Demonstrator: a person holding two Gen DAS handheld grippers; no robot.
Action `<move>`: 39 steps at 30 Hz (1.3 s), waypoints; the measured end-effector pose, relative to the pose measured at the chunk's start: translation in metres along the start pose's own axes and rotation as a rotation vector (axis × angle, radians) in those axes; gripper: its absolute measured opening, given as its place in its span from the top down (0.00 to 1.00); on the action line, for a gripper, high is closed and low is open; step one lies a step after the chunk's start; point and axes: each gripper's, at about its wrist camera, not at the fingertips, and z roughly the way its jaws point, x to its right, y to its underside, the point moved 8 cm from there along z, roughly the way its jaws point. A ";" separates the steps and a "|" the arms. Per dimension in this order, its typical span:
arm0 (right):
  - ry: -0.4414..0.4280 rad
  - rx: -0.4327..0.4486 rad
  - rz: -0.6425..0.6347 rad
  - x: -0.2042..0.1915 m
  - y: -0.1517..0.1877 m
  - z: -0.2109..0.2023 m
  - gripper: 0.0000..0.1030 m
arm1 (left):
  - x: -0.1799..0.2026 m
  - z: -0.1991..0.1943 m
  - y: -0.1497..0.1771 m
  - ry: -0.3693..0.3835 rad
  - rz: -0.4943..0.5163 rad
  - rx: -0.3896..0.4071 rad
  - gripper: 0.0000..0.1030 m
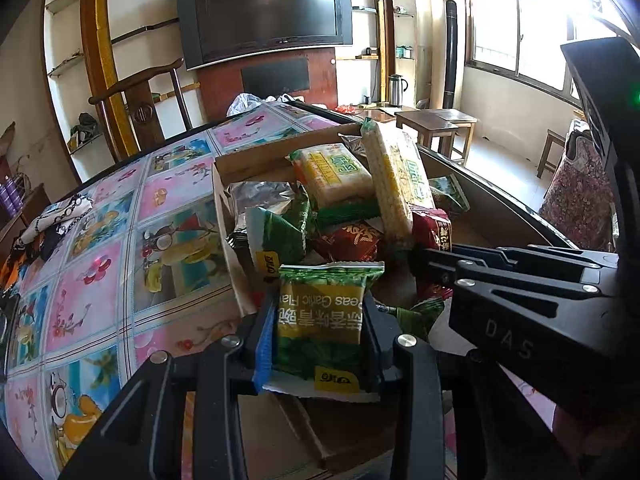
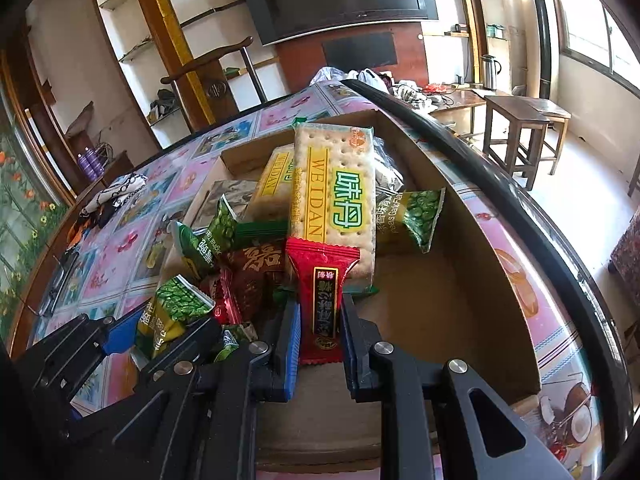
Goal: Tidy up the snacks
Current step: 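Lower the red wrapper into the box with right while left lowers the green pea bag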
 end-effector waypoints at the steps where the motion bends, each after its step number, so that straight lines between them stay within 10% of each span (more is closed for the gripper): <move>1: -0.002 0.000 0.002 0.000 0.000 0.000 0.81 | 0.000 0.000 0.000 0.000 0.001 0.000 0.65; 16: 0.001 0.005 -0.001 0.001 -0.001 -0.001 0.81 | -0.001 0.001 0.001 -0.004 0.007 -0.003 0.59; 26: 0.041 0.062 0.006 0.005 -0.008 -0.012 0.79 | 0.001 -0.007 -0.002 -0.022 0.027 0.038 0.33; 31: 0.102 0.170 -0.006 0.007 -0.019 -0.032 0.36 | 0.002 -0.023 -0.007 -0.063 0.060 0.100 0.12; 39: 0.221 0.357 -0.013 0.013 -0.032 -0.074 0.12 | -0.014 -0.044 -0.013 -0.104 0.013 0.122 0.04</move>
